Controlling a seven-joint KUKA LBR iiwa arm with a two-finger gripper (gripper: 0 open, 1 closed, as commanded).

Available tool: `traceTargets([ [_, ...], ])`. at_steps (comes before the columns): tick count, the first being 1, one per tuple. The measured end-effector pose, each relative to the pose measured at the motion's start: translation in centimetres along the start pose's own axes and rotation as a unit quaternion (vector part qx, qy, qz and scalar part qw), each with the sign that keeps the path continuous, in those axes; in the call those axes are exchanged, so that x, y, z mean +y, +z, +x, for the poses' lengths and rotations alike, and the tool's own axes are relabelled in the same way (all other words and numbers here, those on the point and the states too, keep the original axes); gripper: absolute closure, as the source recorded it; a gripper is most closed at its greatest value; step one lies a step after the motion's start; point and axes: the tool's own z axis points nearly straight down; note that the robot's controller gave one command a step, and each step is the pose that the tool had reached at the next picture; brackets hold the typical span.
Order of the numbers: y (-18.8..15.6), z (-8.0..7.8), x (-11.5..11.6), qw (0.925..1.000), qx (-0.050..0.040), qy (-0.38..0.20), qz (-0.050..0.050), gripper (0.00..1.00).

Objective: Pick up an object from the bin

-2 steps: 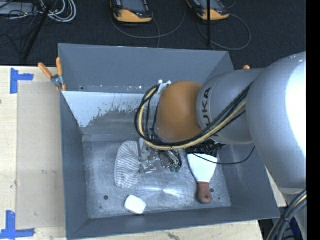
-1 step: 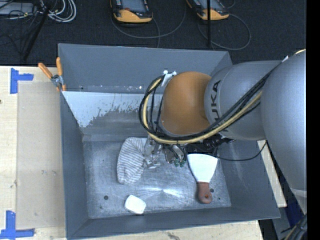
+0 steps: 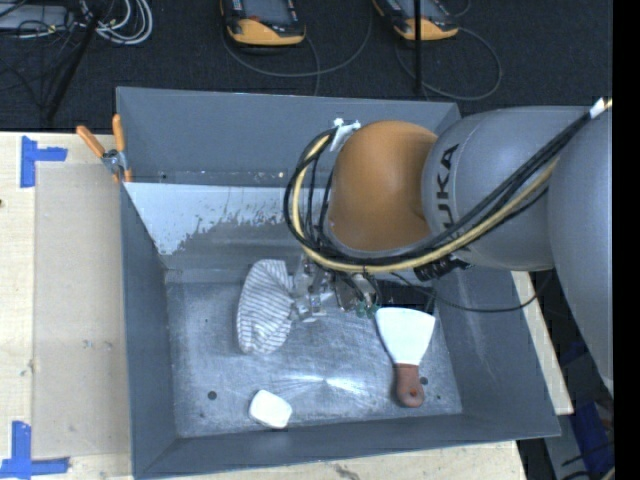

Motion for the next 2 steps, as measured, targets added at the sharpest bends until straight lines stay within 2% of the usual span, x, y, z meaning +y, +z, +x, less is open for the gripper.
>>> traceTargets([
  [1, -2.4, 0.1, -0.2, 1.0000, 0.0078, 0.001, 0.001, 1.00],
  [2, -4.0, -0.1, -0.3, 1.0000, 0.0059, 0.002, 0.001, 1.00],
])
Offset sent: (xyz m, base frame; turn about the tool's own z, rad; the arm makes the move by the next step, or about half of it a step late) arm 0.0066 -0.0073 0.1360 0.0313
